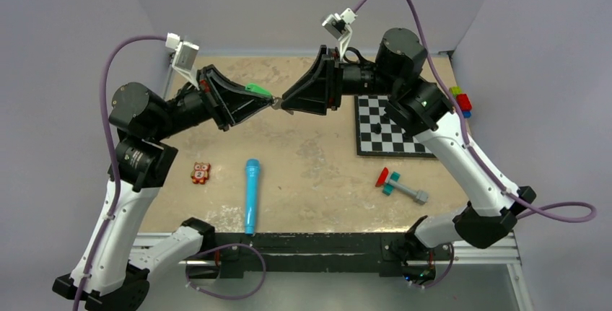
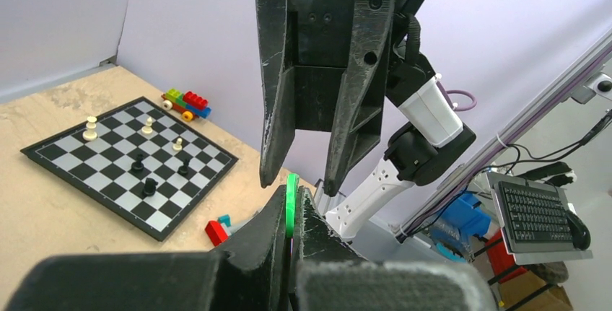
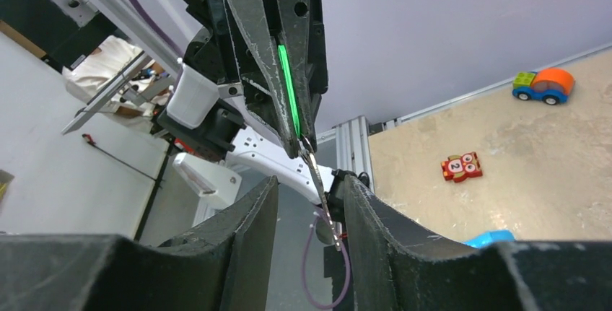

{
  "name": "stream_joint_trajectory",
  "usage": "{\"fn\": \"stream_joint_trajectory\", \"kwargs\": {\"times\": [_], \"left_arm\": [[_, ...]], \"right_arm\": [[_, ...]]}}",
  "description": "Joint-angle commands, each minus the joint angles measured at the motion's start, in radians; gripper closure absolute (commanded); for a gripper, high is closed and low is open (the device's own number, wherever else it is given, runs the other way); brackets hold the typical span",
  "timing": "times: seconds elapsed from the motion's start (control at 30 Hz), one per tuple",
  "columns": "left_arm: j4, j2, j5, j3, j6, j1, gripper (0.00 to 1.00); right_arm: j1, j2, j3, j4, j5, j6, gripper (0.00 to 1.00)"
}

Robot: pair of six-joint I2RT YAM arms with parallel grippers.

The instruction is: Remove the keys from the keyring

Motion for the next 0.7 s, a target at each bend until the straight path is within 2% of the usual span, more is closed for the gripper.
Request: {"fn": "stream_joint_trajectory", "kwargs": {"times": [0.0,0.67], "left_arm": [[0.038,-0.004,-0.016,0.042,-0.026,0.000,1.00],[0.052,0.002,-0.028,0.024,-0.041,0.000,1.00]], "right_arm": [[0.008,0.005,0.035,0.059,-0.048,0.022,0.58],[0.023,0.054,0.097,0.058,-0.080,0.011,0.73]]}}
